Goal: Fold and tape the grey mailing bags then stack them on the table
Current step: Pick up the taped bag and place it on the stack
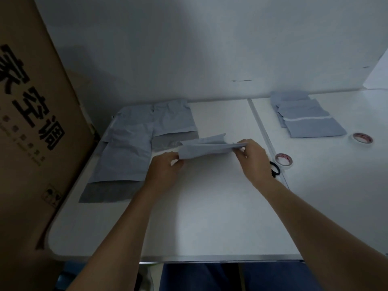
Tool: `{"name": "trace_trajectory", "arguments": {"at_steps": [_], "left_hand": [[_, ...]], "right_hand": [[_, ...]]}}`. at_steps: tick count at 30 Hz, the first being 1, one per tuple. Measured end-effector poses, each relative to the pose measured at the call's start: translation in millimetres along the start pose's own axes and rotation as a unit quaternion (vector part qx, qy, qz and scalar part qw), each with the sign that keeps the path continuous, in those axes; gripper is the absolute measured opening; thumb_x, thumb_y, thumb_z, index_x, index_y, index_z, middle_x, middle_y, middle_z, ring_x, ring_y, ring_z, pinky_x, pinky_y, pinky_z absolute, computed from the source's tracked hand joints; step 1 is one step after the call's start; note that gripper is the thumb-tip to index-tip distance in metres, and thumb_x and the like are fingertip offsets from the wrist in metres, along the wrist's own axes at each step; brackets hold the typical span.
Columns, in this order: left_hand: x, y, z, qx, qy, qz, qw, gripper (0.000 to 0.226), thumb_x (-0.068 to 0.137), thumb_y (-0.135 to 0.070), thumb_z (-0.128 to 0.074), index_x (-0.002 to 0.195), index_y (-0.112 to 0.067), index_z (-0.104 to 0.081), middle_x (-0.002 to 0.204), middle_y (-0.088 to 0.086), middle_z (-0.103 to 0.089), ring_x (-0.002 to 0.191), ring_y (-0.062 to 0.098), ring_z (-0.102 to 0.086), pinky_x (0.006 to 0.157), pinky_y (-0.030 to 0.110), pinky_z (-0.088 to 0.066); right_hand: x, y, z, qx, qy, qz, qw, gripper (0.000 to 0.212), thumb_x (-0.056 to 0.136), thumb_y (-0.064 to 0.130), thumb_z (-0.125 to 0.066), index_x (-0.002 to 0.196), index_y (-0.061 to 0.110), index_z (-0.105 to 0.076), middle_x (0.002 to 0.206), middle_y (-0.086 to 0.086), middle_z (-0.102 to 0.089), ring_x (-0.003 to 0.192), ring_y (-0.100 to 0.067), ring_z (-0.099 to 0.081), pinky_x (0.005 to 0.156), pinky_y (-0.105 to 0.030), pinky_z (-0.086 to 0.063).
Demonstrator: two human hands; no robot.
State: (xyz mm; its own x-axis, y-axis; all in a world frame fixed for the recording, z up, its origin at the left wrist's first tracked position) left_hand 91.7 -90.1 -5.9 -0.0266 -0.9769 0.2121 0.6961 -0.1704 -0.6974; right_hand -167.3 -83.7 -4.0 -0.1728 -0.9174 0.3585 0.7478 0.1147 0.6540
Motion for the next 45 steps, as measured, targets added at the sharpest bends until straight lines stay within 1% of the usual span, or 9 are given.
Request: {"name": "trace_trajectory", "arguments": {"at_steps": [3, 12, 16, 20, 28, 32, 38, 42, 45], "left_hand": [[1.9, -12.8, 12.4, -0.024, -0.023, -0.048, 0.998, 0.018, 0.088, -0.019, -0.069, 0.104, -0.013, -0.074, 0.092, -0.001, -0.072, 0.078, 0.004, -0.062, 0.066, 0.005, -0.041], [31.3, -84.3, 26.8, -0.031, 0.032, -0.116, 0.992, 0.05, 0.082, -0.049, -0.06, 0.077, 0.0, -0.069, 0.074, 0.012, -0.07, 0.067, 0.006, -0.053, 0.064, 0.032, -0.046], [46.4, -131.5, 2.9, -0.072, 0.073, -0.115, 0.988, 0.035, 0.088, -0.029, -0.069, 0.06, -0.01, -0.06, 0.053, -0.006, -0.055, 0.053, -0.003, -0.045, 0.056, 0.018, -0.037], [71.8, -187.9, -38.5, -0.188, 0.135, -0.097, 0.968, 0.015, 0.092, -0.019, -0.064, 0.086, -0.009, -0.073, 0.084, 0.01, -0.071, 0.075, 0.01, -0.063, 0.058, 0.023, -0.053], [164.3, -251.6, -145.1, -0.214, 0.129, -0.045, 0.967, 0.016, 0.089, -0.021, -0.065, 0.077, -0.028, -0.072, 0.083, -0.001, -0.073, 0.082, 0.02, -0.071, 0.085, 0.041, -0.057], [211.5, -271.9, -177.5, -0.217, 0.11, -0.049, 0.969, 0.018, 0.088, -0.025, -0.064, 0.074, -0.034, -0.072, 0.085, -0.003, -0.074, 0.088, 0.02, -0.07, 0.089, 0.043, -0.055], [204.1, -273.7, -217.8, -0.156, 0.136, -0.09, 0.974, 0.013, 0.092, -0.029, -0.061, 0.094, -0.024, -0.073, 0.088, -0.007, -0.071, 0.084, 0.01, -0.063, 0.071, 0.021, -0.048], [168.8, -249.9, -245.5, -0.122, 0.186, -0.128, 0.967, 0.018, 0.091, -0.024, -0.063, 0.074, -0.027, -0.068, 0.069, -0.01, -0.064, 0.066, 0.003, -0.054, 0.06, 0.012, -0.039], [146.1, -237.4, -254.9, -0.067, 0.22, -0.172, 0.958, 0.015, 0.09, -0.015, -0.064, 0.097, -0.015, -0.076, 0.094, -0.003, -0.074, 0.081, -0.001, -0.061, 0.069, -0.002, -0.038]], "right_hand": [[7.7, 6.9, 8.1, 0.077, -0.005, -0.038, 0.996, 0.015, 0.097, 0.019, -0.056, 0.105, 0.008, -0.06, 0.083, -0.005, -0.064, 0.062, -0.018, -0.062, 0.06, -0.024, -0.047], [15.7, 12.2, 59.0, 0.259, -0.086, -0.082, 0.959, 0.014, 0.099, 0.009, -0.044, 0.096, -0.001, -0.052, 0.088, -0.013, -0.062, 0.055, -0.013, -0.067, 0.053, -0.021, -0.052], [23.5, -9.7, 98.9, 0.281, -0.14, -0.113, 0.943, 0.012, 0.1, 0.01, -0.045, 0.095, 0.001, -0.052, 0.082, -0.025, -0.065, 0.062, -0.021, -0.069, 0.058, -0.023, -0.056], [45.6, -44.6, 142.5, 0.229, -0.22, -0.135, 0.939, 0.013, 0.099, 0.012, -0.046, 0.091, 0.003, -0.051, 0.082, -0.014, -0.067, 0.075, -0.023, -0.068, 0.075, -0.034, -0.057], [141.0, -132.7, 184.1, 0.23, -0.264, -0.217, 0.911, 0.008, 0.095, 0.009, -0.051, 0.098, 0.004, -0.057, 0.082, 0.003, -0.063, 0.072, 0.001, -0.059, 0.069, -0.016, -0.046], [192.4, -161.8, 196.8, 0.237, -0.262, -0.213, 0.911, 0.01, 0.093, 0.009, -0.056, 0.1, 0.004, -0.059, 0.091, -0.003, -0.064, 0.078, -0.011, -0.06, 0.071, -0.017, -0.044], [197.2, -215.8, 205.8, 0.287, -0.226, -0.24, 0.9, 0.014, 0.089, 0.011, -0.051, 0.082, 0.015, -0.062, 0.088, -0.005, -0.068, 0.089, -0.022, -0.066, 0.086, -0.033, -0.055], [167.3, -247.8, 204.0, 0.256, -0.169, -0.293, 0.905, 0.02, 0.096, 0.015, -0.051, 0.083, 0.001, -0.055, 0.091, -0.013, -0.064, 0.085, -0.026, -0.063, 0.089, -0.04, -0.054], [141.6, -264.6, 203.4, 0.338, -0.172, -0.324, 0.867, 0.045, 0.099, 0.024, -0.033, 0.073, -0.001, -0.059, 0.075, -0.018, -0.071, 0.081, -0.033, -0.066, 0.081, -0.04, -0.058]]}}
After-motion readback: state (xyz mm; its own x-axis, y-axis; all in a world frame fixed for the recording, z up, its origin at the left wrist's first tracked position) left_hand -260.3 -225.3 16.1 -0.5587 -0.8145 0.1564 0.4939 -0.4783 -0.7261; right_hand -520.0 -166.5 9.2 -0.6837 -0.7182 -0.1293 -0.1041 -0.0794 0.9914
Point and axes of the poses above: each hand's wrist, its own x-axis towards the middle knuckle, its own z-axis out of the back of the hand, y = z × x, the point moved 4 cm from there along x, towards the middle knuckle
